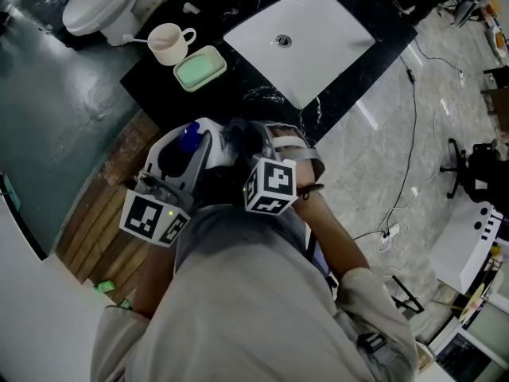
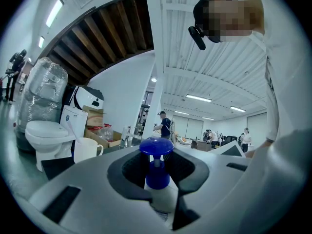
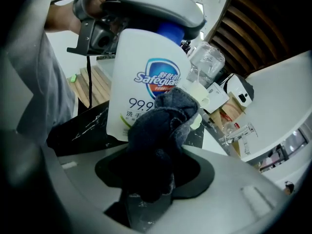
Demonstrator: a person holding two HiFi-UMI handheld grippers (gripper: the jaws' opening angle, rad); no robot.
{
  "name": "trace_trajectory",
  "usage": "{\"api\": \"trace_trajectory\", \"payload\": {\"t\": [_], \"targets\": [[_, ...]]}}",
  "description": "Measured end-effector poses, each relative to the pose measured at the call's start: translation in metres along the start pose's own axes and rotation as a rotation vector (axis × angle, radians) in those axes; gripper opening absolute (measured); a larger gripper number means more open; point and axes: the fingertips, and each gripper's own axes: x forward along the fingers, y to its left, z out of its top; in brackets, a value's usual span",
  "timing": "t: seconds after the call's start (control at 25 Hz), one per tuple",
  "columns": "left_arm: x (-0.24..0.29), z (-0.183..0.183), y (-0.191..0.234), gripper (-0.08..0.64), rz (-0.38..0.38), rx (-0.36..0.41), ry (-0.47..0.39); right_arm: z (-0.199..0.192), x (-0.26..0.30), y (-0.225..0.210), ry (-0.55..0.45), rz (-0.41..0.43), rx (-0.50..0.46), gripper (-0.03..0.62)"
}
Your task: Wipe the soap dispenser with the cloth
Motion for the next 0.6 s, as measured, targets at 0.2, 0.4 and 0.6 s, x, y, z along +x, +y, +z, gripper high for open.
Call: {"api": "trace_trajectory", "payload": {"t": [0.2, 0.4, 0.6], "targets": [[0.001, 0.0, -0.001, 0.084, -0.001, 0.002, 0.0, -0.004, 0.002, 0.003, 0.032, 0.002, -0.032, 0.186], [0.0, -0.001, -0.001, 0.085, -0.002, 0.002, 0.0, -0.008, 0.004, 0.01, 0.055, 0.035, -0.034, 0.186], [0.0, -0.001, -0.001, 0.085, -0.005, 0.005, -0.002, -0.01, 0.003, 0.014, 0.069, 0.054, -0.037, 0.186]]}}
